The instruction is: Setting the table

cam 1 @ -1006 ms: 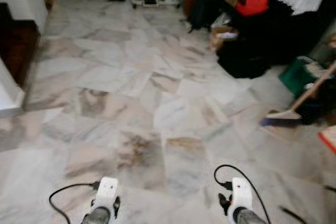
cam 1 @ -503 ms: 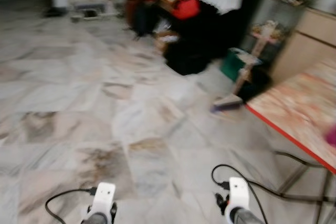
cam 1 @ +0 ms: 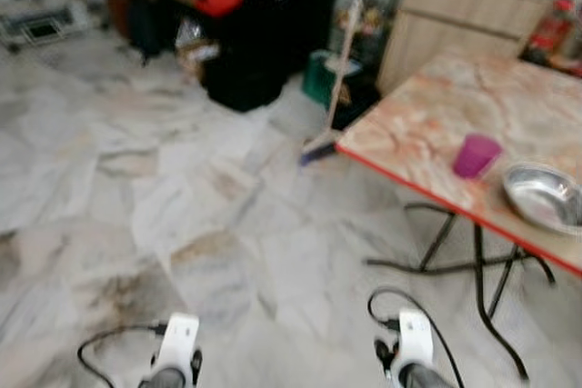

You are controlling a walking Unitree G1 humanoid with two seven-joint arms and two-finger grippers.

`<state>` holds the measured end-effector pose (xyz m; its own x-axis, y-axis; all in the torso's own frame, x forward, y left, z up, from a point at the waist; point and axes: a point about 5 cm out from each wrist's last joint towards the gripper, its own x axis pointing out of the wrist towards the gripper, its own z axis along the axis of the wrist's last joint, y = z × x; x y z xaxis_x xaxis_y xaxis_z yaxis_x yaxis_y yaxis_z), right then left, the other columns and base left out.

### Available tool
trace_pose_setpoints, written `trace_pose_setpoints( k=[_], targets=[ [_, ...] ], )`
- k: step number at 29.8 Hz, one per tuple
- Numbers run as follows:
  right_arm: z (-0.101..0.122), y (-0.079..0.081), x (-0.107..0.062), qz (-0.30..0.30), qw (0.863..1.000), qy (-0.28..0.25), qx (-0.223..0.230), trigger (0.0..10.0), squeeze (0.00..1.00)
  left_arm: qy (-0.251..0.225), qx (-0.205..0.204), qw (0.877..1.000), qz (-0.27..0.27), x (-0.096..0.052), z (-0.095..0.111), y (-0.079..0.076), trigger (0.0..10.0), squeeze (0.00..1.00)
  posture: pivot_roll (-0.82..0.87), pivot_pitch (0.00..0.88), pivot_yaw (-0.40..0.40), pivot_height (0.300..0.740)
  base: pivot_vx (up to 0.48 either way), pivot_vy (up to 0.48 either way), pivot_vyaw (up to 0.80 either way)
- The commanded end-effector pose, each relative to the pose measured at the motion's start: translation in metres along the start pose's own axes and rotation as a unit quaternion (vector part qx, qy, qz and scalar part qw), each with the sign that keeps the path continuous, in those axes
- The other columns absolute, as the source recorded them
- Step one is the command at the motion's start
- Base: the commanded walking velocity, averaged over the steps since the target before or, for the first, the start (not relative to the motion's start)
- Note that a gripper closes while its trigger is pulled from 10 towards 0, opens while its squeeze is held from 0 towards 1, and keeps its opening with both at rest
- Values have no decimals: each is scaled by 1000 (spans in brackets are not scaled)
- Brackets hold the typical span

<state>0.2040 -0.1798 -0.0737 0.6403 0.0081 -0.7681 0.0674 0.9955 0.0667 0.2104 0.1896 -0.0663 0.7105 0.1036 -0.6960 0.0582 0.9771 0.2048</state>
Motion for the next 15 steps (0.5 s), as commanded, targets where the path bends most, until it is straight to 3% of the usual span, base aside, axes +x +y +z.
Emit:
trace_pose_setpoints(
  k=[1,5,12,15],
  targets=[
    [1,0,0,-2,1000,-2,6,10000,0,2,7,1000,-3,0,-1,0,10000,0,105,80,-51,740,0,0,-681],
    [2,-1,0,-3,1000,-3,8,10000,0,1,11,1000,-3,0,-1,0,10000,0,103,82,-51,740,0,0,-681],
    [2,-2,0,-5,1000,-2,7,10000,0,1,14,1000,-6,0,-1,-2,10000,0,101,71,-53,740,0,-342,-682],
    [1,-4,0,-6,1000,-1,6,10000,0,1,11,1000,-9,0,-1,-4,10000,0,100,64,-57,740,0,0,-681]
  ],
)
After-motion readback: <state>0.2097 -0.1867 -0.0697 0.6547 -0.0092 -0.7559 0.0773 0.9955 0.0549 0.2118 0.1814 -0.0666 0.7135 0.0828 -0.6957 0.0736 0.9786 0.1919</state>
